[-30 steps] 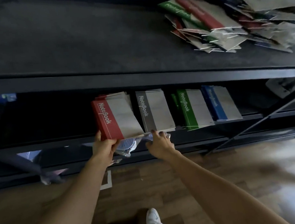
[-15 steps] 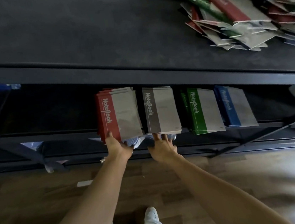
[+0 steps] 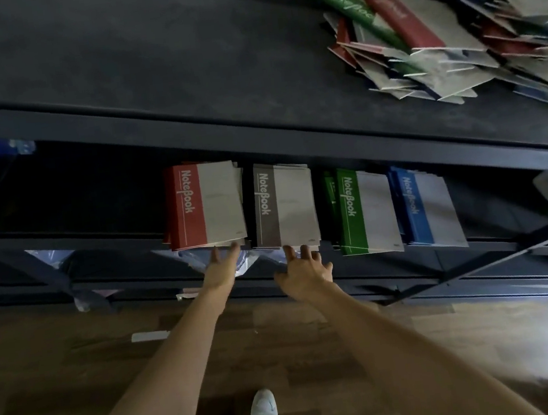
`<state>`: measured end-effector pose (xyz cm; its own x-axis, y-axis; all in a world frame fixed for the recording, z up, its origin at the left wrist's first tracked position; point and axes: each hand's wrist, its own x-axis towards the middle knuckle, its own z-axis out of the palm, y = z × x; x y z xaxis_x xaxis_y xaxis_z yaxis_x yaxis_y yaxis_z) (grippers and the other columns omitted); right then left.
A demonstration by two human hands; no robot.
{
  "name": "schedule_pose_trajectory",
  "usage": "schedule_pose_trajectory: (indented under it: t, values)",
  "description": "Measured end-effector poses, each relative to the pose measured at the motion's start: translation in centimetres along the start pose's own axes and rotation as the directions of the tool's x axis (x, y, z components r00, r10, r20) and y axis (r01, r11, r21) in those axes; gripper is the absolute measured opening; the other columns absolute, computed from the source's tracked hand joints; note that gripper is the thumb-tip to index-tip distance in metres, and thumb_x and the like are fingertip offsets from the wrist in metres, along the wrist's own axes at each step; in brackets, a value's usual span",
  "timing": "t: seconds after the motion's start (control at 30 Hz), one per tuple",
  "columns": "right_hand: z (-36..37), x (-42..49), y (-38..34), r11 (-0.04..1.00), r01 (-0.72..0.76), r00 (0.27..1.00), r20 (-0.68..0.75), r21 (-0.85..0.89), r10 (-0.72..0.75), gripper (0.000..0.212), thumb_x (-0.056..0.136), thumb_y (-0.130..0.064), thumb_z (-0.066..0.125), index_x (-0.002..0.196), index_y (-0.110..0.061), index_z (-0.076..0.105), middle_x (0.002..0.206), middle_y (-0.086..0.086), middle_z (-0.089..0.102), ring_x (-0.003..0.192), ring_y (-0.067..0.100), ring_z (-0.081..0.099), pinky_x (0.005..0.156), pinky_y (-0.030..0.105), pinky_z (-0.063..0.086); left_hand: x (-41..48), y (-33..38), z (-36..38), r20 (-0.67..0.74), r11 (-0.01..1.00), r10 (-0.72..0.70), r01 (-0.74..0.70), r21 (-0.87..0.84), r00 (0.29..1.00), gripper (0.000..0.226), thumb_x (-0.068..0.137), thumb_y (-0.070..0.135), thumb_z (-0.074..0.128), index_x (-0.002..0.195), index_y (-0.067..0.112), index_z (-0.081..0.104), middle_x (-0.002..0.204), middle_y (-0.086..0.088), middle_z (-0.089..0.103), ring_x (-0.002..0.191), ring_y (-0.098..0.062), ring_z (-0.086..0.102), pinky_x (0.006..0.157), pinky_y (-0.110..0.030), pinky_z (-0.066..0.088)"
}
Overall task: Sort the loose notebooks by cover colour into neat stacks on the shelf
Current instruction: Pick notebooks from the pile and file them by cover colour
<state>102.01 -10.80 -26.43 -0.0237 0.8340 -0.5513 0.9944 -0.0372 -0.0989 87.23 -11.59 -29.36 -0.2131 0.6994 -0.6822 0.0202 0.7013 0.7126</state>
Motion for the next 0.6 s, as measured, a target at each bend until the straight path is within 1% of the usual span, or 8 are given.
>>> schedule_pose_trajectory:
  t: [0.03,0.1,0.17,0.27,0.37,0.43,0.5,0.6]
  values:
    - [-0.1,-0.3,0.2,1.0,0.009,1.0,0.001,-0.022,-0.009,0.062,0.094,-0.045,0.042,0.147,-0.026,0.017,0.148,0.011,0.022,0.137,0.034,0.022,0.108,0.055,0.021,-0.6,-0.6,0.0,0.015,0.967,0.075,-0.076,0.245,0.997,0.079,0.089,0.064,0.04,0.151,0.023,0.014,0.154,-0.014,0.023,0.136,-0.037,0.031,0.107,-0.054,0.032]
    - [-0.3,-1.0,0.8,0.997,0.03,1.0,0.003,-0.075,-0.03,0.068,0.093,-0.053,0.04,0.149,-0.029,0.012,0.153,0.01,0.013,0.141,0.036,0.014,0.109,0.058,0.015,-1.8,-1.5,-0.1,0.007,0.772,0.172,-0.14,0.619,0.985,0.08,0.088,0.068,0.034,0.151,0.026,0.007,0.157,-0.013,0.012,0.14,-0.038,0.021,0.11,-0.056,0.025]
    - [-0.4,-1.8,1.6,0.993,0.046,0.999,0.0,-0.11,-0.047,0.072,0.091,-0.059,0.039,0.15,-0.031,0.008,0.157,0.01,0.005,0.143,0.036,0.007,0.11,0.061,0.01,-3.7,-1.7,-0.3,-0.006,0.593,0.229,-0.135,0.794,0.973,0.08,0.087,0.071,0.031,0.151,0.032,0.002,0.159,-0.008,0.0,0.144,-0.036,0.009,0.111,-0.055,0.019]
    - [-0.9,-2.8,2.4,0.991,0.053,0.998,-0.01,-0.119,-0.054,0.075,0.09,-0.062,0.038,0.15,-0.032,0.005,0.158,0.009,-0.002,0.144,0.035,0.003,0.111,0.062,0.006,-5.5,-1.4,-0.6,0.008,0.401,0.325,-0.145,0.905,0.946,0.081,0.086,0.072,0.031,0.151,0.033,0.001,0.159,-0.005,-0.004,0.145,-0.034,0.002,0.113,-0.053,0.017]
    - [-1.4,-4.6,2.9,0.991,0.041,0.998,-0.05,-0.126,-0.048,0.076,0.089,-0.065,0.037,0.15,-0.033,0.005,0.158,0.007,-0.001,0.144,0.034,0.003,0.111,0.061,0.009,-7.3,-0.9,-1.4,0.043,0.242,0.409,-0.153,0.958,0.912,0.083,0.085,0.073,0.032,0.151,0.032,0.002,0.159,-0.005,-0.002,0.145,-0.034,-0.001,0.113,-0.053,0.016]
    - [-1.9,-5.9,3.0,0.992,0.031,0.995,-0.094,-0.12,-0.042,0.077,0.088,-0.066,0.037,0.15,-0.033,0.006,0.158,0.007,0.002,0.144,0.034,0.004,0.11,0.061,0.011,-8.8,0.0,-1.8,0.063,0.189,0.448,-0.163,0.968,0.892,0.083,0.085,0.072,0.034,0.15,0.032,0.002,0.159,-0.004,-0.002,0.145,-0.033,-0.001,0.112,-0.053,0.015]
    - [-2.6,-7.5,3.1,0.994,0.029,0.99,-0.137,-0.104,-0.044,0.077,0.088,-0.066,0.038,0.15,-0.032,0.007,0.158,0.008,0.002,0.144,0.035,0.003,0.109,0.062,0.011,-10.6,1.2,-2.3,0.079,0.165,0.49,-0.182,0.969,0.868,0.083,0.085,0.072,0.035,0.15,0.031,0.004,0.159,-0.004,0.001,0.144,-0.033,0.002,0.112,-0.053,0.016]
    - [-4.3,-10.5,3.1,0.995,0.03,0.982,-0.184,-0.1,-0.048,0.076,0.089,-0.065,0.037,0.15,-0.033,0.005,0.158,0.008,-0.001,0.145,0.035,-0.001,0.109,0.063,0.009,-13.6,3.1,-3.1,0.111,0.127,0.555,-0.216,0.968,0.825,0.084,0.085,0.072,0.034,0.151,0.03,0.003,0.159,-0.005,-0.003,0.145,-0.031,0.0,0.112,-0.051,0.016]
